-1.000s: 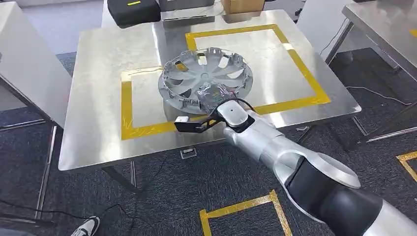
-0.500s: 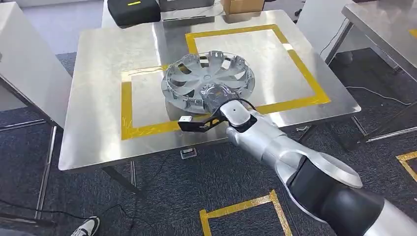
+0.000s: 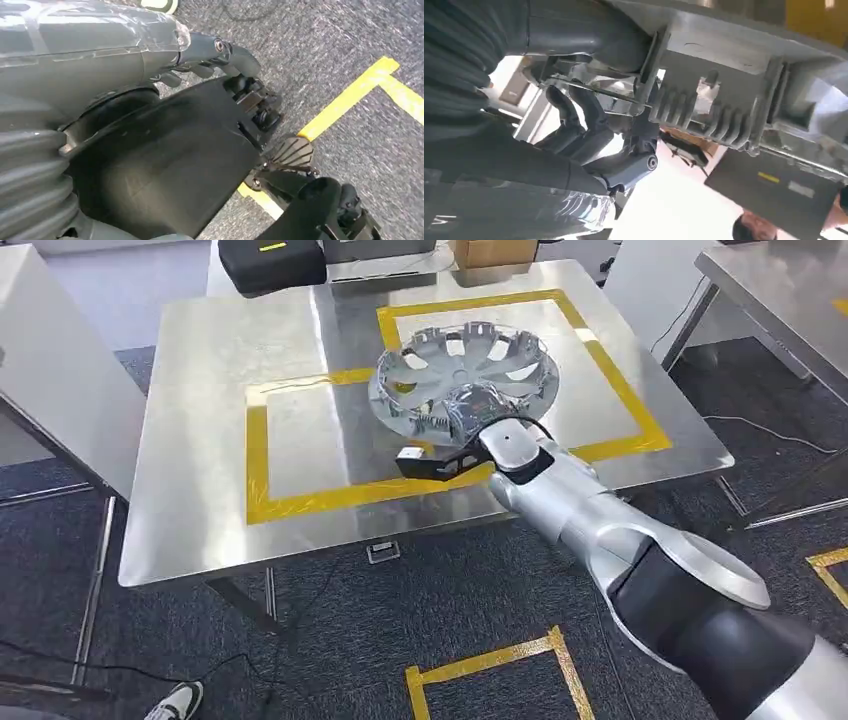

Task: Take the parts from the cabinet and place them on the table.

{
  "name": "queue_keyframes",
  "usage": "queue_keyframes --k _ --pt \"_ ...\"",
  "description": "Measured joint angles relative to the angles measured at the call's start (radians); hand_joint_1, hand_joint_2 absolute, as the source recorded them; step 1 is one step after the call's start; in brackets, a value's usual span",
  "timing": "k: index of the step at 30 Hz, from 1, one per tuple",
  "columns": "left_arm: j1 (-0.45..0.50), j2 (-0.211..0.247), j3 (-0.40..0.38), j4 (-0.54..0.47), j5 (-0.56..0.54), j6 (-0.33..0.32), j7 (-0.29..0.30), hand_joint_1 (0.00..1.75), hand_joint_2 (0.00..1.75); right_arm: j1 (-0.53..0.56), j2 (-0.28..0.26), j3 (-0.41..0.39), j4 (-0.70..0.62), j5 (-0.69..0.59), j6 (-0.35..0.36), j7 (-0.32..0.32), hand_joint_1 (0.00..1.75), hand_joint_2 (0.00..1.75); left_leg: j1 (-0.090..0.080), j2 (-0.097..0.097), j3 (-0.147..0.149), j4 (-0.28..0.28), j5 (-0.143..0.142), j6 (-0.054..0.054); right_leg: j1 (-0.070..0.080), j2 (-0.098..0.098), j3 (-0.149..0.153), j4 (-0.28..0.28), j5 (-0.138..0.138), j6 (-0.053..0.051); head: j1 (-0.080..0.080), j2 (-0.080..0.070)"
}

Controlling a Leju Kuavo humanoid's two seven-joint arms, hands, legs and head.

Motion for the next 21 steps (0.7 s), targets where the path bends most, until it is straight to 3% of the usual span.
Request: queue_keyframes --k 9,12,15,21 --pt "0.002 0.000 0.000 0.000 0.000 0.000 0.000 0.00 1.75 0.005 -0.042 0.000 0.001 0.003 0.009 0.013 1.75 1.75 0.000 0.003 0.000 0.000 0.000 0.000 0.000 0.000 0.000 0.000 0.000 0.000 0.000 0.000" --pt "0.002 0.000 0.000 0.000 0.008 0.005 -0.003 0.00 1.75 0.004 -0.054 0.000 0.001 0.014 0.018 0.073 1.75 1.75 0.000 0.002 0.000 0.000 0.000 0.000 0.000 -0.001 0.000 0.000 0.000 0.000 0.000 0.000" --pt "0.006 0.000 0.001 0.000 0.016 0.010 -0.003 0.00 1.75 -0.013 -0.091 -0.002 0.001 0.013 0.032 0.109 1.75 1.75 0.000 -0.004 -0.001 0.001 0.001 0.000 0.000 -0.005 0.000 0.000 0.000 0.000 0.000 0.000" --pt "0.015 0.003 0.001 0.001 0.018 0.015 -0.003 0.00 1.75 -0.027 -0.156 -0.009 -0.010 0.008 0.044 0.124 1.75 1.75 -0.001 0.001 -0.002 0.000 0.000 0.000 -0.001 -0.002 0.000 0.000 0.000 0.000 0.001 0.000"
